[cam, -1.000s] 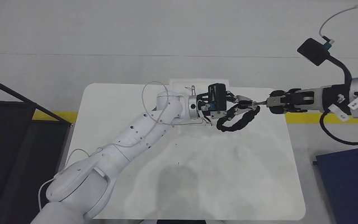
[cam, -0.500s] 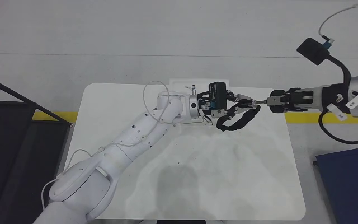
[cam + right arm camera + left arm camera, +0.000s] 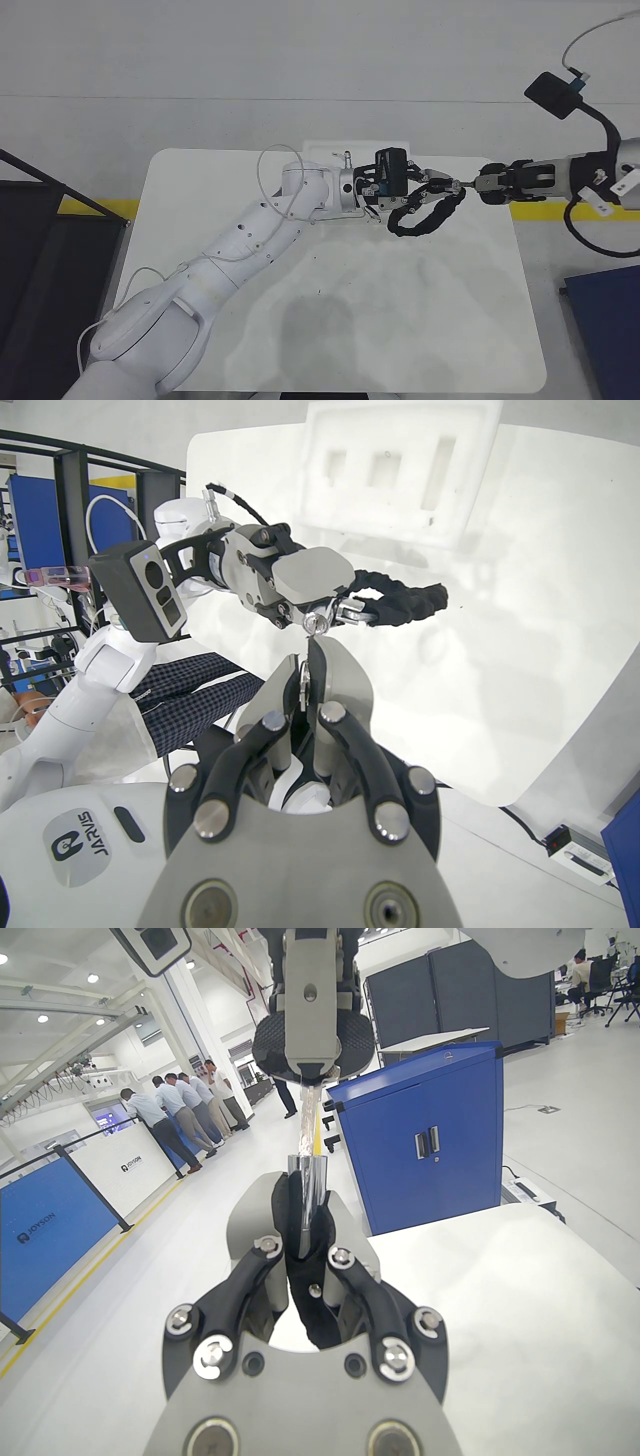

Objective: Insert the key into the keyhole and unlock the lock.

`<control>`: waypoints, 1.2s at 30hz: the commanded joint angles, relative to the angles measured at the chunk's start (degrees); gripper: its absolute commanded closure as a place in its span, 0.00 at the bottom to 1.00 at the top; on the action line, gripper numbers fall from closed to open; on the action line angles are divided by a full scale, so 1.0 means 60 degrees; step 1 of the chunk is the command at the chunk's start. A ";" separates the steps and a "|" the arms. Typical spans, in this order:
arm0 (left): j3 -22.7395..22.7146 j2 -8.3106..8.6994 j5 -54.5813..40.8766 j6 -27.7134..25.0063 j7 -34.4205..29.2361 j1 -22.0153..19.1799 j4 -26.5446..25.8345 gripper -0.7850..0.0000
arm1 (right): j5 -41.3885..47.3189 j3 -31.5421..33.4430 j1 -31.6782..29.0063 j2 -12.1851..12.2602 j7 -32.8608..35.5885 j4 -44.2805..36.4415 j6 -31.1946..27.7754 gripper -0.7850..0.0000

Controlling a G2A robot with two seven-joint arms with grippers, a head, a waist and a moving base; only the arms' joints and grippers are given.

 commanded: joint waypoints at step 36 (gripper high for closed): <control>-0.0316 -0.0251 0.0101 -0.0577 -0.0169 0.0336 -0.0126 1.00 | -0.0186 -0.0755 0.0585 0.0060 -0.0214 -0.0158 0.0120 0.00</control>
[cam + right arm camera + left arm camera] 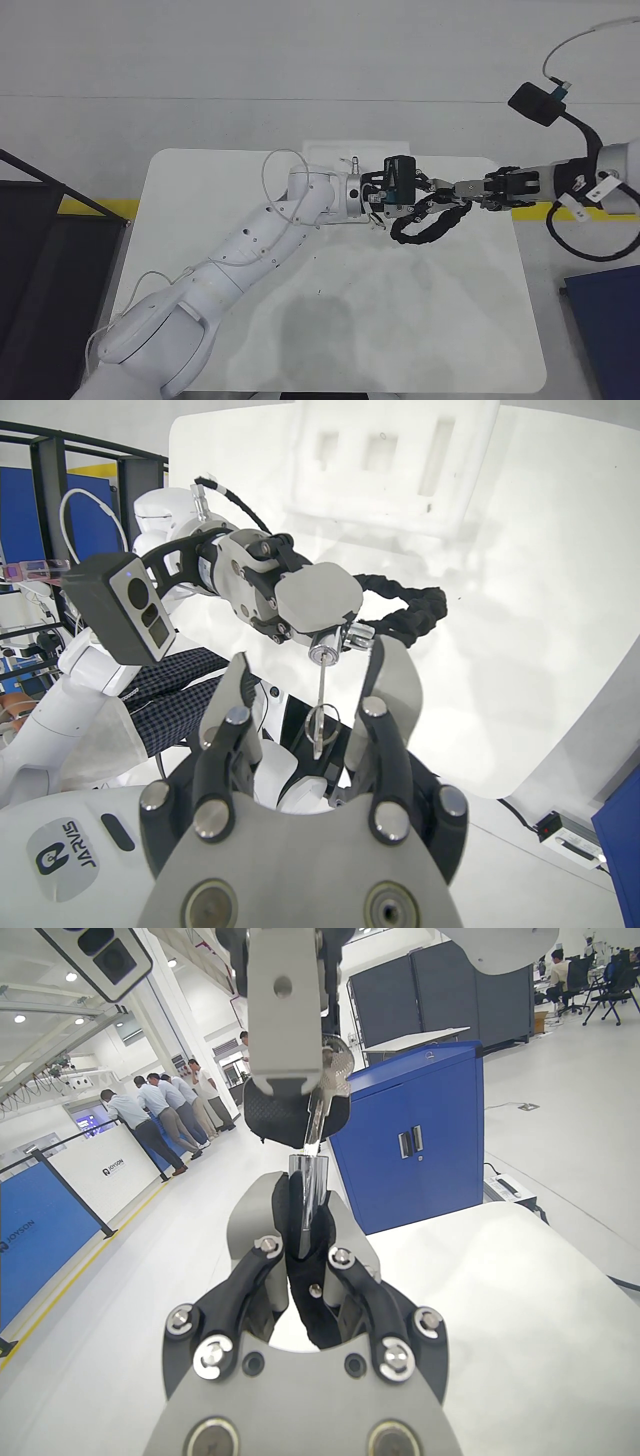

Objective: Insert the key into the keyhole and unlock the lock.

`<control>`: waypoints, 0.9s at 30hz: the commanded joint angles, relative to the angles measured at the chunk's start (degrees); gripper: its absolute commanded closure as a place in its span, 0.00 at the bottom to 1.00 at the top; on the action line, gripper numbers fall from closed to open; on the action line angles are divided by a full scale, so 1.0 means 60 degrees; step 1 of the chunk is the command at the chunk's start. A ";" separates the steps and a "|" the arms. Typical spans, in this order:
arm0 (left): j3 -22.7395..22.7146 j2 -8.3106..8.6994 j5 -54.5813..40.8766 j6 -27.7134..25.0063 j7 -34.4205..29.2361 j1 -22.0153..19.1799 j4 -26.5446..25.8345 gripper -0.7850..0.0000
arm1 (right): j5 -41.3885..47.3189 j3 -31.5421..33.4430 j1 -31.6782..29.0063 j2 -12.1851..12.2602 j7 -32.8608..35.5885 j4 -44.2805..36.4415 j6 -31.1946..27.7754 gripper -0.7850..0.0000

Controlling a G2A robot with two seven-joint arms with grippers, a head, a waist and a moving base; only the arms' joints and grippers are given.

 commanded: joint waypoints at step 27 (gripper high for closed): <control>-0.1345 0.0022 -0.4978 -0.2570 -0.2433 0.0677 0.0095 1.00 | -0.0526 0.2525 -0.2714 0.0510 -0.2441 0.0530 -0.9936 0.00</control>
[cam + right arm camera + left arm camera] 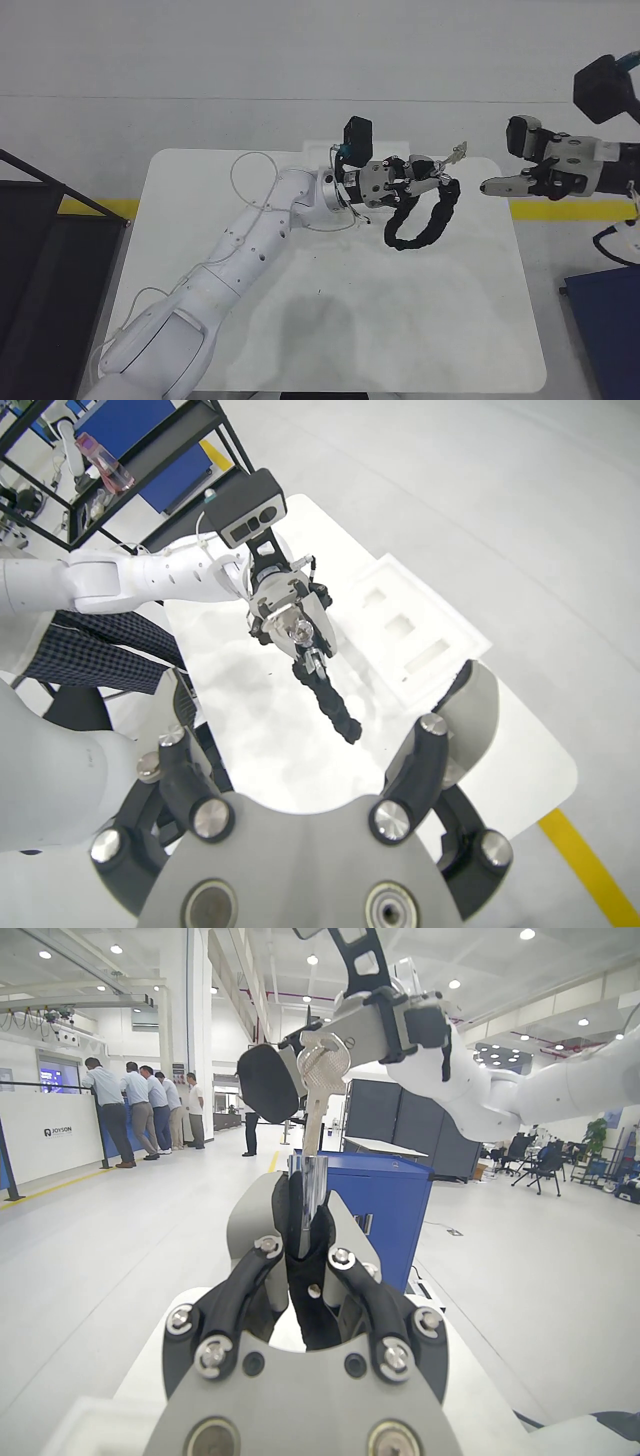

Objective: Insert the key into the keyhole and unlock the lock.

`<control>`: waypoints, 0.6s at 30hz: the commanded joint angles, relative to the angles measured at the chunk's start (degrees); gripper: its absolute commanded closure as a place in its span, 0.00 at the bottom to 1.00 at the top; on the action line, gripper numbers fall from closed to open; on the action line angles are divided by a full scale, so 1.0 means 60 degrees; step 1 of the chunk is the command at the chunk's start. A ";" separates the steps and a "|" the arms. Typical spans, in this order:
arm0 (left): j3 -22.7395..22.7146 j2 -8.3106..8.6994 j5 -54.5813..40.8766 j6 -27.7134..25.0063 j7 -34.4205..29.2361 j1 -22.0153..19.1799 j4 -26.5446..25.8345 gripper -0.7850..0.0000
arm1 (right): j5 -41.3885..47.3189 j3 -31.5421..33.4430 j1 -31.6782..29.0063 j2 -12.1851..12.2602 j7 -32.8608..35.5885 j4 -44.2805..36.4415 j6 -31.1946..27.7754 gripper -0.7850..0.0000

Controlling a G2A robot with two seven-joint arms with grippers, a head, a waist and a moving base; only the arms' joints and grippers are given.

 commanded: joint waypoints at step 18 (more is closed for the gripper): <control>-0.0087 0.0413 -0.1141 0.0009 -0.1822 0.0287 -0.0879 1.00 | -0.0428 0.0519 -0.0851 0.0169 0.0431 -0.0440 -0.1027 0.00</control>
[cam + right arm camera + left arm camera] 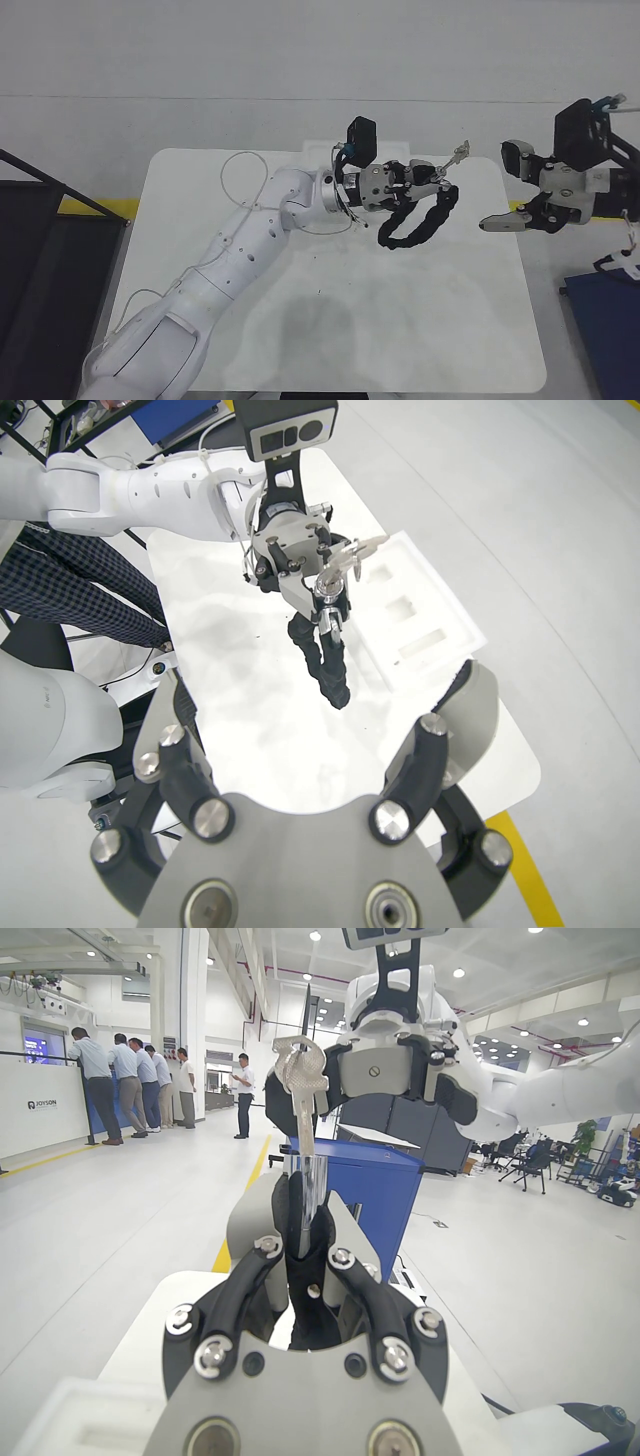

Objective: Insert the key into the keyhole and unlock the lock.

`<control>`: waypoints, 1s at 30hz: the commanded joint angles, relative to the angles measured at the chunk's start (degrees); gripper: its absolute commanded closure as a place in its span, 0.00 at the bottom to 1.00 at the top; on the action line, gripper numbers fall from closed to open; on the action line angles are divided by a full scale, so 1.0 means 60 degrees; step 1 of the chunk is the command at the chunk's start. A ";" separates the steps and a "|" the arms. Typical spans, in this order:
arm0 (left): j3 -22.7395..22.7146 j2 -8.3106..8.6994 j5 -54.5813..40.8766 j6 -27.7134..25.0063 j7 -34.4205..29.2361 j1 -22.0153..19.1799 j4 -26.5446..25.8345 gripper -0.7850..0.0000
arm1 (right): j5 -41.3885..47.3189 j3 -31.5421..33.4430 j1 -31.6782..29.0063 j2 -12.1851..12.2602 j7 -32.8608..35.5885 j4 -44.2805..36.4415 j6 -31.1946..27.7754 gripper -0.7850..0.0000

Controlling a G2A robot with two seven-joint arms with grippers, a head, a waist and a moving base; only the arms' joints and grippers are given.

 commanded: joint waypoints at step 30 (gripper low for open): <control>0.0692 -0.0109 -0.0422 0.0000 -0.0221 -0.0200 0.0384 1.00 | -0.9359 0.0197 -0.1012 -0.0432 -0.6825 -0.0998 -0.4004 0.00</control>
